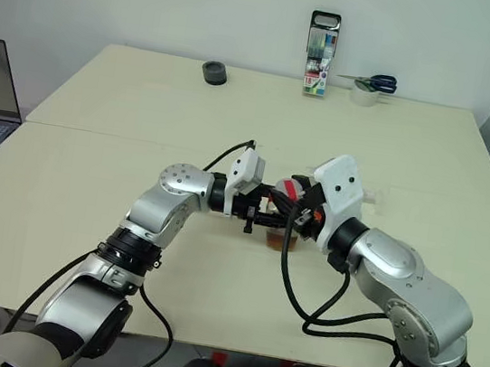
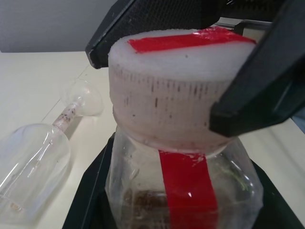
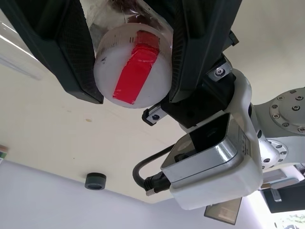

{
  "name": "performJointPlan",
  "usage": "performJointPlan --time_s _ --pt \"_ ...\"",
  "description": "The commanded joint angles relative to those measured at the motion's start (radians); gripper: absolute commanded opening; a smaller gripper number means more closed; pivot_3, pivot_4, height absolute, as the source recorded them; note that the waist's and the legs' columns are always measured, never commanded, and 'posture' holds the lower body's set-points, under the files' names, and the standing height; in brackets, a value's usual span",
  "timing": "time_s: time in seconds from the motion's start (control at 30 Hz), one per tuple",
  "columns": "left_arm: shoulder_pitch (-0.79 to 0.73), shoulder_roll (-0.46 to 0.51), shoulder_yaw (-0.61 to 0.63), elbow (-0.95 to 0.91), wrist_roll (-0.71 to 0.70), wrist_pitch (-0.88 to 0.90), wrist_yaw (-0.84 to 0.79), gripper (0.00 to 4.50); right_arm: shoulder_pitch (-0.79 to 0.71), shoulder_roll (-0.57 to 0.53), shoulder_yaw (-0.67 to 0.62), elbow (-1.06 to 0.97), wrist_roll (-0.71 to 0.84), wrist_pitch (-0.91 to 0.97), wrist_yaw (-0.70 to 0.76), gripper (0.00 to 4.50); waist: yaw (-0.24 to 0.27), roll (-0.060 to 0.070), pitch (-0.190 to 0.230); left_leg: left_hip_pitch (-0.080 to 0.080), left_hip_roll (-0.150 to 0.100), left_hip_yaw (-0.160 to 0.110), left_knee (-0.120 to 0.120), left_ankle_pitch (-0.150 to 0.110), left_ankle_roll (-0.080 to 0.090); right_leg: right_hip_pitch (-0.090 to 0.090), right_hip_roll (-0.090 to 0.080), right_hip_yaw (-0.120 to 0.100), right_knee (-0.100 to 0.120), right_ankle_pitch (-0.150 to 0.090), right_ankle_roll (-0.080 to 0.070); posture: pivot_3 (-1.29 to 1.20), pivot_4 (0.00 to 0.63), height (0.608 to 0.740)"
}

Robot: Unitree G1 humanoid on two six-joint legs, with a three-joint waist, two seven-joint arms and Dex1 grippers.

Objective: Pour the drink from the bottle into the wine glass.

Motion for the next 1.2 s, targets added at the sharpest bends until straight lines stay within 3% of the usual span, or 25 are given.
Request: performJointPlan --time_s 0.03,0.23,0.4,0.43,0.63,0.7,0.83,1.07,1.2 --pt "-0.045 -0.013 0.021 -0.014 -0.017 -0.010 -0.004 1.82 -0.029 -0.035 0.008 0.007 0.000 -0.023 0.084 1.86 0.000 0.000 0.000 0.000 0.000 0.000 0.000 0.000 0.000 0.000 0.000 0.000 0.000 0.000 0.000 0.00 0.150 0.740" --pt "-0.060 -0.010 0.011 -0.007 -0.019 -0.010 -0.052 1.81 -0.132 -0.276 0.028 0.242 -0.016 -0.229 0.605 1.86 0.000 0.000 0.000 0.000 -0.001 0.003 0.001 -0.001 0.003 0.001 0.000 -0.001 0.000 0.000 0.000 0.00 0.150 0.740" --pt "-0.064 -0.009 0.013 -0.007 -0.017 -0.013 -0.054 1.81 -0.192 -0.309 0.014 0.338 0.002 -0.220 0.702 1.86 -0.003 0.000 0.000 0.000 0.000 0.003 0.001 -0.001 0.003 0.001 0.001 -0.002 0.000 0.000 0.000 0.00 0.150 0.740" --pt "-0.064 -0.010 0.015 -0.007 -0.017 -0.012 -0.051 1.81 -0.179 -0.297 -0.007 0.331 -0.002 -0.220 0.673 1.86 -0.003 0.000 0.000 0.000 0.000 0.003 0.001 -0.001 0.002 0.001 0.000 -0.002 0.000 0.000 0.000 0.00 0.150 0.740" --pt "-0.064 -0.012 0.029 0.000 -0.018 0.001 -0.023 1.81 -0.054 -0.241 -0.175 0.142 0.025 -0.168 0.436 3.85 0.002 0.000 0.000 -0.003 0.000 0.000 0.002 0.000 0.000 -0.001 -0.003 -0.002 0.000 0.000 -0.001 0.00 0.150 0.740" --pt "-0.067 -0.014 0.033 0.013 -0.015 0.000 -0.015 1.81 0.008 -0.200 -0.220 -0.002 0.088 -0.099 0.320 3.87 0.003 0.000 0.000 -0.004 0.000 -0.001 0.002 0.000 0.000 -0.001 -0.004 -0.002 0.001 0.000 0.000 0.00 0.150 0.740" --pt "-0.091 -0.022 0.040 0.058 -0.012 -0.011 0.000 1.81 0.085 -0.071 -0.109 -0.184 -0.020 -0.040 0.055 3.87 0.000 0.001 0.000 -0.004 0.000 -0.002 0.002 0.000 0.000 -0.001 -0.004 -0.002 0.001 0.000 0.000 0.00 0.150 0.740" --pt "-0.109 -0.027 0.034 0.087 -0.011 -0.021 -0.009 1.81 0.076 0.148 0.056 -0.159 -0.210 -0.048 -0.205 3.87 -0.002 0.001 0.000 -0.002 -0.002 -0.001 0.004 0.001 0.001 -0.001 -0.001 -0.001 0.006 0.000 0.000 0.00 0.150 0.740" --pt "-0.107 -0.023 0.030 0.084 -0.010 -0.020 -0.022 1.81 0.057 0.198 0.085 -0.121 -0.282 -0.054 -0.244 3.87 -0.007 0.001 0.000 -0.001 -0.002 -0.001 0.003 0.001 0.001 -0.002 -0.001 -0.001 0.008 0.000 0.000 0.00 0.150 0.740"
